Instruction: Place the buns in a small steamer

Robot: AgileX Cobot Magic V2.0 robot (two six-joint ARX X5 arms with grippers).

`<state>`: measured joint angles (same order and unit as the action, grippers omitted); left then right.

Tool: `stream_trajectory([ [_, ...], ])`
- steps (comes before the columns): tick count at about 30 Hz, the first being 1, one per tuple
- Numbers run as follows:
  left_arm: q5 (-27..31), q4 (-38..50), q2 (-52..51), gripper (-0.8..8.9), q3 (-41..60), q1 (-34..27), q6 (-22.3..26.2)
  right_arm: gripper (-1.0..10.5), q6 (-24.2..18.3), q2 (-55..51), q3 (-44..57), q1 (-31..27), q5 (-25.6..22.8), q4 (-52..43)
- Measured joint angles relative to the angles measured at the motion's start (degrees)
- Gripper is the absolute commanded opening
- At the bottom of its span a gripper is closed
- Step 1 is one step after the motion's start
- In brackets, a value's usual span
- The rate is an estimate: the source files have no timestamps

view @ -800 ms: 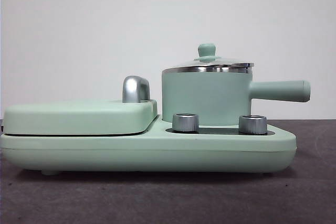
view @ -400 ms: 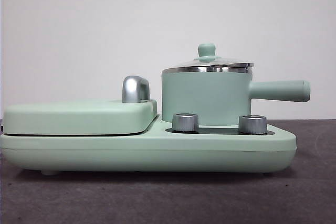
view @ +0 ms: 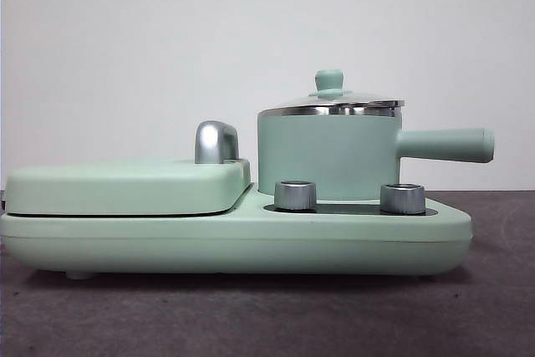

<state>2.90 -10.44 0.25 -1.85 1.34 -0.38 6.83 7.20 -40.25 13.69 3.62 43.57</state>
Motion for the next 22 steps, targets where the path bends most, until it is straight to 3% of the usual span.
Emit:
stream_trajectory([
  [4, 0.0, 0.0, 0.0, 0.07, 0.0, 0.0, 0.0, 0.2, -2.5, -1.1, 9.8, -3.7, -0.8, -12.8],
  [8, 0.0, 0.0, 0.0, 0.07, 0.0, 0.0, 0.0, 0.2, -4.1, -2.0, 18.6, -7.0, -2.2, -19.6],
  [13, 0.0, 0.0, 0.0, 0.07, 0.0, 0.0, 0.0, 0.2, -5.2, -2.9, 27.7, -9.9, -5.3, -20.4],
  [22, 0.0, 0.0, 0.0, 0.07, 0.0, 0.0, 0.0, 0.2, -7.1, -7.0, 35.2, -13.0, -5.4, -20.8],
])
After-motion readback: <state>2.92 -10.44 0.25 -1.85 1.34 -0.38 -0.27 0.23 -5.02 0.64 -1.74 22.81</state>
